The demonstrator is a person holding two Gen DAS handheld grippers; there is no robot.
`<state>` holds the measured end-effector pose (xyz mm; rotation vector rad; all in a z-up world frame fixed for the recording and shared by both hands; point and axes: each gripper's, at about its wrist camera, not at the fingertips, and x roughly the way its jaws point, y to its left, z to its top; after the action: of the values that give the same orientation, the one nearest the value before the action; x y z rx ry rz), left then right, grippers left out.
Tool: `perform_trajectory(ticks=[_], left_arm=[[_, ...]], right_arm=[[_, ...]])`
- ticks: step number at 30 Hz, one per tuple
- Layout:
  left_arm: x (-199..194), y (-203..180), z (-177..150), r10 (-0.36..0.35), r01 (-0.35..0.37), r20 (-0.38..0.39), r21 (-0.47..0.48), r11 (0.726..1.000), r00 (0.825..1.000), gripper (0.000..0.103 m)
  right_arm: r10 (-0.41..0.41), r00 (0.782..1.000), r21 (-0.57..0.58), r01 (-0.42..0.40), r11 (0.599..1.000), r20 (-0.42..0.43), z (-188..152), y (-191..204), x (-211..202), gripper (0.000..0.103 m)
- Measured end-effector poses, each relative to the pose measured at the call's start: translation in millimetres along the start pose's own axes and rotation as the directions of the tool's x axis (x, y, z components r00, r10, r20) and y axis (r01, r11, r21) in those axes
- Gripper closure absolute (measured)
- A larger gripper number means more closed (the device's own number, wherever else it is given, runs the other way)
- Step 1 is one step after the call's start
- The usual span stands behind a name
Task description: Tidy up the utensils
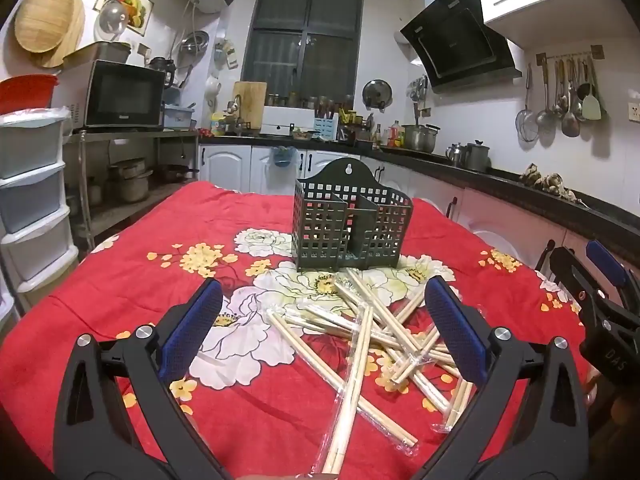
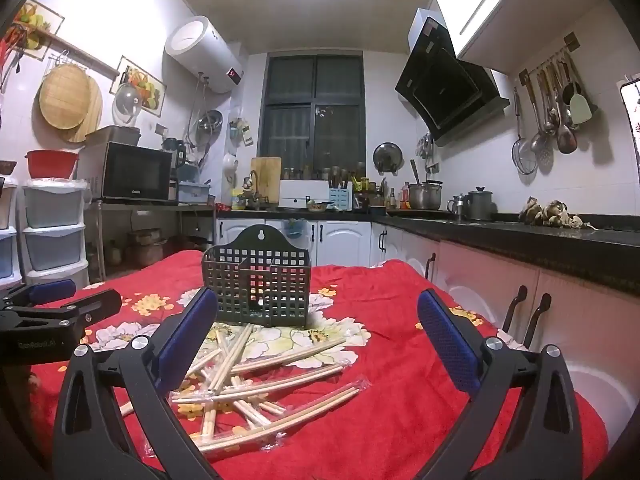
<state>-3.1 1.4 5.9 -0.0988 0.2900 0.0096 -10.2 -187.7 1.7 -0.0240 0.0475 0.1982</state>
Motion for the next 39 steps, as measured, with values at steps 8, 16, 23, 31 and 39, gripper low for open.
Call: perform_trajectory(ticks=[8,16,23,31,39], left_arm=[[2,-1,0,0.0,0.0,0.002,0.001,1.0,1.0,0.009],[1,-1,3,-0.002,0.002,0.007,-0.001,1.0,1.0,0.009],[0,-1,2,-0.002,0.002,0.007,-0.003,1.0,1.0,0.009],[0,-2,1,-0.001,0.001,0.009,-0.003,1.0,1.0,0.009],[0,-4,3,-0.002,0.002,0.006,-0.005,1.0,1.0,0.009]], right_arm=[[0.0,1.0,0.0,0.0,1.0,0.002,0,0,0,0.006],[-0.003,1.0,0.001,0.003,1.0,0.004,1,1,-1,0.006],[-0.001,1.0,0.0,0.001,1.0,0.004,1,1,-1,0.006],[-0.001,1.0,-0.001,0.001,1.0,0.004,-3,3,1,0.006],[-0.004,1.0,0.0,0.004,1.0,0.004,9,-1,-8,0.006]])
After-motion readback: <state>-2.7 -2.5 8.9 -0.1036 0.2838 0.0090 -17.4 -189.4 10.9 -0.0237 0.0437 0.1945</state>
